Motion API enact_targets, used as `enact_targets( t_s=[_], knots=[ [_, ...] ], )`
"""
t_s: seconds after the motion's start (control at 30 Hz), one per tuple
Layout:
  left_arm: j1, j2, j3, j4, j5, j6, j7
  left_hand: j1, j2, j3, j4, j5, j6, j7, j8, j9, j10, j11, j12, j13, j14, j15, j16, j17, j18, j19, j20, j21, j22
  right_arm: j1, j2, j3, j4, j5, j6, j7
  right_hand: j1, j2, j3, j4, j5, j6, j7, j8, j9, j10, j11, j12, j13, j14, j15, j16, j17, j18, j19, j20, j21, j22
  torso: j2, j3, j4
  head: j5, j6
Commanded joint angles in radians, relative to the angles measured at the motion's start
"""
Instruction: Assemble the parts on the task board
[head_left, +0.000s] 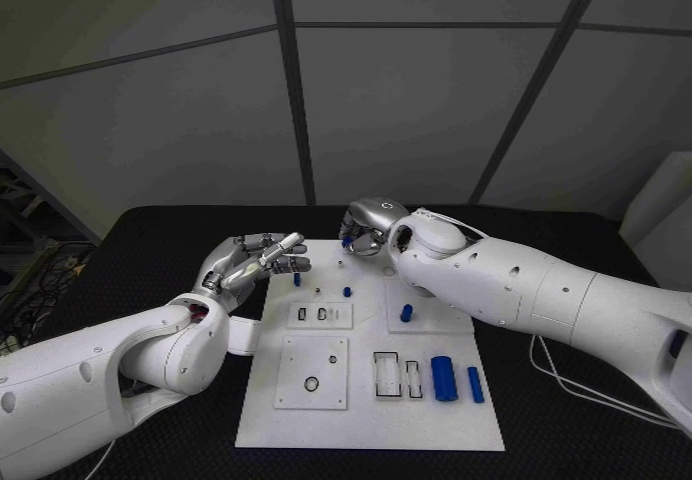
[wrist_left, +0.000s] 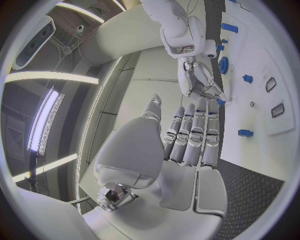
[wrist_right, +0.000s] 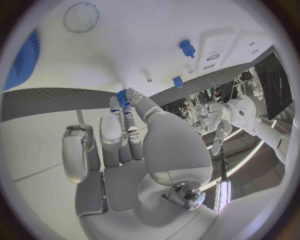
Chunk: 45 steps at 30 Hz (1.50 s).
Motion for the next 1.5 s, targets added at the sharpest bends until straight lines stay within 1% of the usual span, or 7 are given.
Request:
enact_targets(
  t_s=[0.03, 0.4, 0.63, 0.93, 1.23, 1.4, 1.5],
  knots=[
    [0.002, -0.001, 0.001, 0.003, 0.000, 0.009, 0.002, -0.002, 0.008, -0.002, -0.002, 0.001, 0.005, 0.006, -0.006, -0.002, -0.001, 0.004, -0.002, -0.001, -0.008, 0.000, -0.006, -0.001, -0.004, 0.008, 0.002, 0.005, -0.002, 0.003, 0.000, 0.000, -0.002, -0.025, 0.036, -0.020, -0.005, -0.004, 0.005, 0.001, 0.005, 0.000, 0.007, -0.002, 0.001, -0.007, -0.001, 0.000, 0.001, 0.009, -0.003, 0.003, -0.001, -0.013, 0.031, -0.006, -0.001, 0.142, 0.001, 0.0008, -0.0008, -0.001, -0.001],
    [0.002, 0.001, 0.001, 0.001, 0.000, 0.010, 0.001, -0.002, 0.008, -0.003, -0.004, 0.000, 0.004, 0.006, -0.007, -0.002, -0.002, 0.005, -0.004, -0.001, -0.008, 0.000, -0.007, 0.000, -0.004, 0.009, 0.002, 0.005, -0.002, 0.003, 0.012, 0.000, -0.016, -0.028, 0.053, -0.018, -0.009, -0.009, 0.006, 0.001, 0.001, -0.002, 0.008, -0.004, 0.002, -0.018, 0.002, -0.001, -0.001, 0.006, -0.001, -0.001, -0.010, -0.011, 0.025, -0.003, -0.005, 0.133, 0.002, 0.0004, 0.0015, -0.001, -0.003],
    [0.002, 0.001, 0.001, 0.000, 0.000, 0.011, 0.000, -0.002, 0.008, -0.003, -0.004, 0.000, 0.004, 0.006, -0.007, -0.002, -0.002, 0.005, -0.004, -0.001, -0.008, 0.000, -0.007, 0.000, -0.004, 0.009, 0.002, 0.005, -0.002, 0.003, 0.016, 0.000, -0.021, -0.028, 0.059, -0.009, -0.013, -0.012, 0.007, 0.001, -0.002, -0.009, 0.011, -0.008, 0.001, -0.025, 0.005, 0.000, -0.002, 0.003, 0.002, -0.004, -0.017, -0.010, 0.022, -0.001, -0.007, 0.128, 0.002, -0.0003, 0.0010, 0.000, -0.003],
    [0.003, 0.000, 0.001, -0.003, 0.000, 0.011, -0.001, -0.002, 0.008, -0.003, -0.004, 0.000, 0.004, 0.006, -0.007, -0.002, -0.002, 0.005, -0.004, -0.001, -0.008, 0.000, -0.007, 0.000, -0.004, 0.009, 0.002, 0.005, -0.002, 0.003, 0.005, 0.000, 0.002, -0.026, 0.078, -0.001, -0.013, -0.013, 0.007, 0.002, -0.003, -0.009, 0.011, -0.008, 0.001, -0.025, 0.005, 0.000, -0.002, 0.003, 0.002, -0.005, -0.018, -0.010, 0.022, -0.001, -0.007, 0.128, 0.002, 0.0001, 0.0002, 0.003, -0.004],
    [0.003, -0.001, 0.001, -0.007, 0.000, 0.010, -0.002, -0.002, 0.008, -0.003, -0.004, 0.000, 0.004, 0.006, -0.007, -0.002, -0.002, 0.005, -0.004, -0.001, -0.008, 0.000, -0.007, 0.000, -0.004, 0.009, 0.002, 0.005, -0.002, 0.002, -0.012, 0.000, 0.026, -0.022, 0.069, 0.005, -0.014, -0.012, 0.007, 0.003, -0.003, -0.007, 0.010, -0.007, 0.002, -0.024, 0.005, 0.001, -0.002, 0.002, 0.003, -0.005, -0.018, -0.010, 0.022, 0.000, -0.006, 0.129, 0.003, 0.0004, 0.0011, 0.006, -0.005],
    [0.003, -0.002, 0.001, -0.010, 0.000, 0.009, -0.003, -0.003, 0.009, -0.004, -0.005, -0.001, 0.004, 0.007, -0.008, -0.002, -0.002, 0.005, -0.005, -0.001, -0.008, 0.000, -0.008, 0.000, -0.004, 0.009, 0.002, 0.005, -0.002, 0.002, -0.018, 0.000, 0.030, -0.018, 0.062, 0.007, -0.015, -0.012, 0.007, 0.003, -0.004, -0.007, 0.010, -0.007, 0.002, -0.024, 0.005, 0.001, -0.002, 0.002, 0.003, -0.006, -0.020, -0.010, 0.021, 0.000, -0.007, 0.128, 0.003, 0.0008, 0.0002, 0.007, -0.005],
    [0.003, -0.002, 0.001, -0.011, 0.000, 0.009, -0.003, -0.003, 0.009, -0.004, -0.005, -0.001, 0.004, 0.007, -0.008, -0.002, -0.002, 0.005, -0.005, -0.001, -0.008, 0.000, -0.008, 0.000, -0.004, 0.009, 0.002, 0.005, -0.002, 0.002, -0.019, 0.000, 0.029, -0.017, 0.065, 0.007, -0.016, -0.014, 0.007, 0.003, -0.004, -0.007, 0.010, -0.007, 0.002, -0.025, 0.005, 0.001, -0.002, 0.001, 0.003, -0.007, -0.021, -0.010, 0.021, 0.000, -0.007, 0.128, 0.003, 0.0001, 0.0003, 0.006, -0.005]
  ],
)
